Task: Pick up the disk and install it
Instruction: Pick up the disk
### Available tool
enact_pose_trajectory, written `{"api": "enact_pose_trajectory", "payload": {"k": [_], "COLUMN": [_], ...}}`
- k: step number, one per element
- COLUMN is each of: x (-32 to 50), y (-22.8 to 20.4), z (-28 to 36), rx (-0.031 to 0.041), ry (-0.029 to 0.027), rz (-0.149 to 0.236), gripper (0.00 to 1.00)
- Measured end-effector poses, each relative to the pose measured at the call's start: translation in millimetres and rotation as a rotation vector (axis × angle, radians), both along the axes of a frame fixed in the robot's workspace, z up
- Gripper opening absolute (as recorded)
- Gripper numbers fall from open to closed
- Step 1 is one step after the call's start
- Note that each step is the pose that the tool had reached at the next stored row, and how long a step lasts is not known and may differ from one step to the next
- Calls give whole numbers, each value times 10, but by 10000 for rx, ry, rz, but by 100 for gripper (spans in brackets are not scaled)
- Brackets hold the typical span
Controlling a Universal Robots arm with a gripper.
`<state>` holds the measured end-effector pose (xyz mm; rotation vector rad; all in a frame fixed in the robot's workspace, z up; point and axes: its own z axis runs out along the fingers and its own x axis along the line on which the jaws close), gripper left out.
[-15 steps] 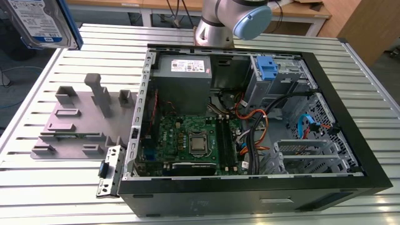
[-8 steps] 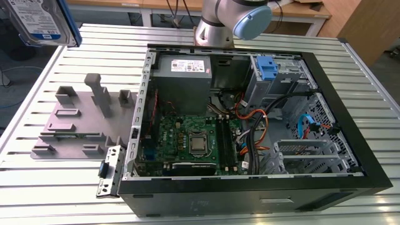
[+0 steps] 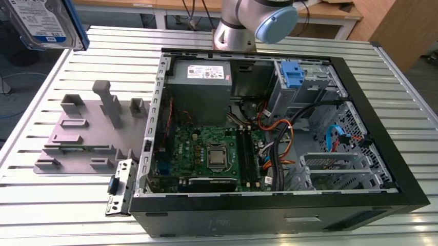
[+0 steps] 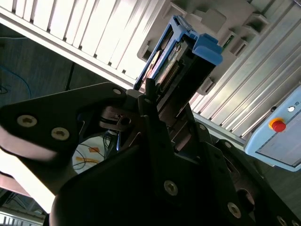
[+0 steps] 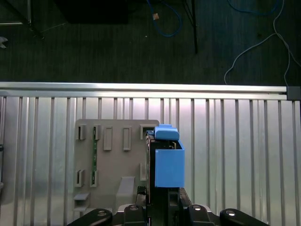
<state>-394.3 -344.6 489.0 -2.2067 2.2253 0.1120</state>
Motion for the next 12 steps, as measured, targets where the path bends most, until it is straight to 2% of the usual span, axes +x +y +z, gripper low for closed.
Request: {"api": "enact_pose_trajectory", "payload": {"k": [5, 12], "x": [16, 89], "y": [0, 0], "z": [0, 0], "rx": [0, 0], "ry": [0, 0], "rz": [0, 0], "gripper": [35, 35]}}
